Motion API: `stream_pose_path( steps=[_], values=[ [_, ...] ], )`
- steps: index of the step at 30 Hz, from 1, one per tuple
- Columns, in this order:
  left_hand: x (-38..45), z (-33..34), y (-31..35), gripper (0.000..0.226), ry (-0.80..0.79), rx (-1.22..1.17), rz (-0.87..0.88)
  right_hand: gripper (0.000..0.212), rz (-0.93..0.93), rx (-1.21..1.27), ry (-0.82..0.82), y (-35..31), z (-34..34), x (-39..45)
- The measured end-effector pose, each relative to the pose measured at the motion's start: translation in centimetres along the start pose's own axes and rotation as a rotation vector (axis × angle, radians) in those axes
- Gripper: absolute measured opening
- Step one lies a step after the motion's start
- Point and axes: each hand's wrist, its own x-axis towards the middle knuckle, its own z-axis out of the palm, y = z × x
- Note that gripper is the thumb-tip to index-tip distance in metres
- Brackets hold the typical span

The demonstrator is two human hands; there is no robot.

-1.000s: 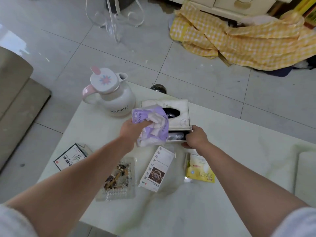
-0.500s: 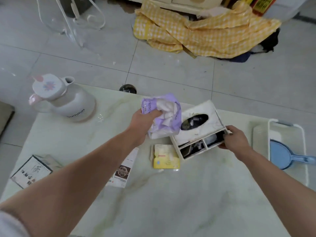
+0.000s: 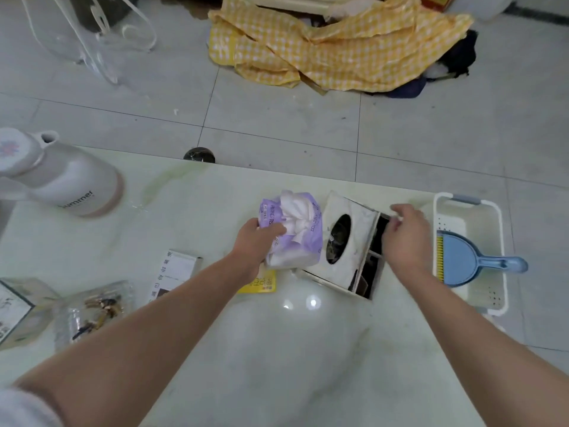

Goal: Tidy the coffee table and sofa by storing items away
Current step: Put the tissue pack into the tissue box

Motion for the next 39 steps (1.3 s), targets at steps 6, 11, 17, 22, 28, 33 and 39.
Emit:
stream_pose_path(
  steps=[6,11,17,22,28,33,39],
  values=[
    [0.0,-0.2,-0.1,0.024,0.079,0.001,-0.008,0.039,-0.071,0.085,-0.561,-3.5,2.7,-5.0],
    [0.3,-0.4,-0.2,0.026,0.050,-0.030,-0.001,0.031,0.291,0.486,-0.691,-5.6,3.5,-5.4],
    [0.6,2.2,-1.5,0.043,-0.098,-0.016,0.025,0.042,0.257,0.585,-0.330,-1.5,0.1,-5.8],
    [1.5,7.8,-1.9,0.062,-0.013,0.353,0.120,0.034,0.261,0.650,-0.358,0.7,-1.7,-5.4],
    [0.6,11.1,-2.6,0.050,-0.019,0.729,0.448,0.051,0.260,0.631,-0.292,1.4,-2.7,-4.1],
    [0.1,10.8,-4.8,0.027,0.013,0.856,0.526,0.034,0.214,0.559,-0.251,2.7,-3.7,-3.7],
    [-0.1,12.9,-5.7,0.043,-0.066,1.310,0.512,0.023,0.176,0.584,-0.274,2.7,-3.4,-3.9]
  ],
)
